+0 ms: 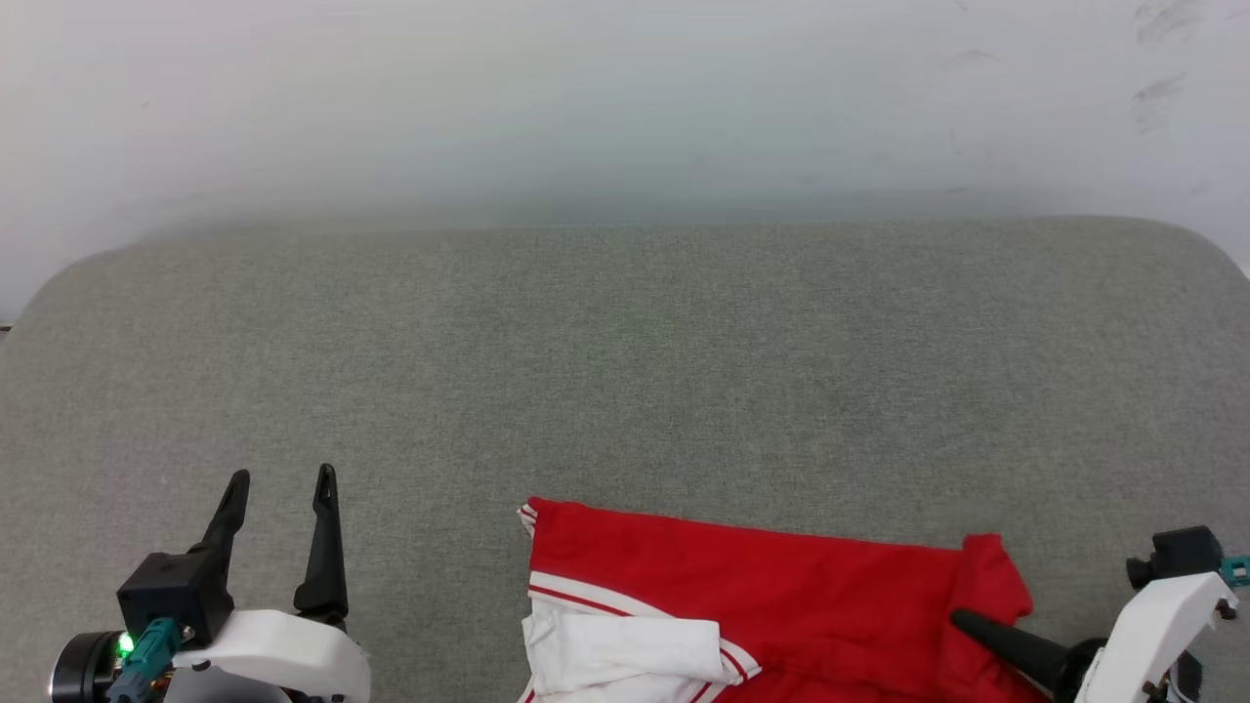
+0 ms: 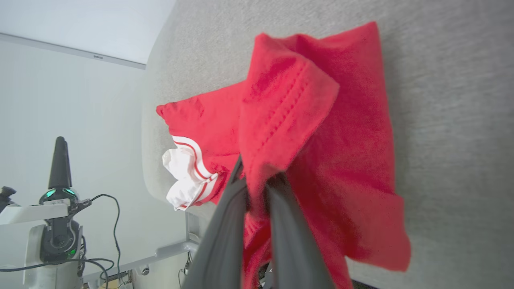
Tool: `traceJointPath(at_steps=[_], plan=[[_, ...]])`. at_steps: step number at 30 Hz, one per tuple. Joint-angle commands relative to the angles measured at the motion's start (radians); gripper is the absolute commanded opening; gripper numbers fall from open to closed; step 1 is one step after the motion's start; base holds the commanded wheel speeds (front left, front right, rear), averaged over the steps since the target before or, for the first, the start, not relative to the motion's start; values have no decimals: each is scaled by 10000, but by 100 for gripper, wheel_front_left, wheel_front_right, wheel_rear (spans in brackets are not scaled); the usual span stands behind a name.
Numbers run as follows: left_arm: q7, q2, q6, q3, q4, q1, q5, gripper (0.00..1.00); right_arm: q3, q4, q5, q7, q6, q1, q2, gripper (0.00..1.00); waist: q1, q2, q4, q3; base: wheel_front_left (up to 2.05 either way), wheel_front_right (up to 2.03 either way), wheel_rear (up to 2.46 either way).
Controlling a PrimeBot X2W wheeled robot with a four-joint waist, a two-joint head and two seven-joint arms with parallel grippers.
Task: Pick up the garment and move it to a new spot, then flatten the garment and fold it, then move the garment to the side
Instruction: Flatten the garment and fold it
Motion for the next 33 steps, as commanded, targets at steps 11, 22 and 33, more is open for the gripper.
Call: traceJointPath(at_steps=[11, 22, 33], plan=[[153, -120, -127, -309, -142, -631, 118, 100, 1626, -178, 3684, 982, -5, -669, 710, 0, 0, 0, 810, 577, 0, 0, 0], [-183, -294, -175, -212, -80, -1133, 49, 100, 4619, 332, 4644, -607, -5, -1725, 701, 0, 0, 0, 1612, 1337, 0, 0, 0], [-529, -608, -312, -256, 415, -1352, -65, 100, 5706, 1569, 3904, -2090, -5, -2404, 697, 100, 0, 0, 1518, 1717, 0, 0, 0]])
